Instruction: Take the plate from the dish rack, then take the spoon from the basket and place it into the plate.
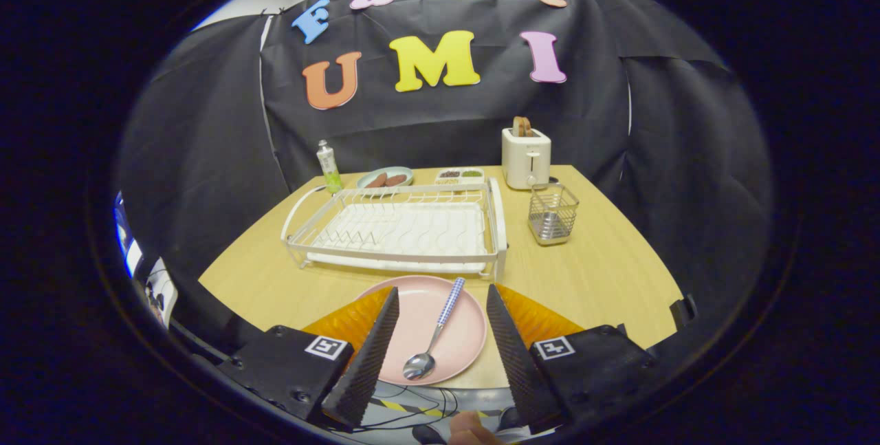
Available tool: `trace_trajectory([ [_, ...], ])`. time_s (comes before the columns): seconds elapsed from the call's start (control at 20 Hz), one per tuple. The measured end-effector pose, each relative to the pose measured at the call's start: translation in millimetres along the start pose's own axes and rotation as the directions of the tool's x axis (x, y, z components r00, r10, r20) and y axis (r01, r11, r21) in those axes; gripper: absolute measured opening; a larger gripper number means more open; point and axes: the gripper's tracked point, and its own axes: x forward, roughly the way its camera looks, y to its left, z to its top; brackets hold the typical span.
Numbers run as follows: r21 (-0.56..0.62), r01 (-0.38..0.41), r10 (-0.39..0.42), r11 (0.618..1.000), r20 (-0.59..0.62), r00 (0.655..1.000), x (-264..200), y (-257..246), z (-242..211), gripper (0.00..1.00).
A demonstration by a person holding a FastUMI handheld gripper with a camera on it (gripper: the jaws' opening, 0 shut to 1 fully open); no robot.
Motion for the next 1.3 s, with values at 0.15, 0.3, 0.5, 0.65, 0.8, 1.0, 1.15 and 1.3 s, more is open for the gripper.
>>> trace_trajectory([
  [0.15,-0.012,0.023,-0.022,1.000,0.050,0.999,-19.5,-12.3,29.1,0.99],
  [0.3,-0.012,0.051,-0.050,0.999,0.095,0.994,-29.4,-22.7,61.0,0.99],
  [0.5,-0.027,0.099,-0.092,0.995,0.193,0.977,-49.5,-28.3,107.4,0.99],
  [0.65,-0.041,0.132,-0.114,0.990,0.300,0.947,-69.1,-22.9,145.1,0.99],
  [0.8,-0.064,0.109,-0.078,0.992,0.368,0.927,-83.2,-5.8,166.8,0.99],
  [1.0,-0.042,0.105,-0.079,0.994,0.409,0.909,-104.8,6.9,180.9,1.00],
  [1.15,-0.022,0.123,-0.103,0.992,0.411,0.906,-111.5,9.7,189.9,1.00],
  [1.3,-0.006,0.129,-0.115,0.992,0.399,0.910,-115.5,8.1,195.7,1.00],
])
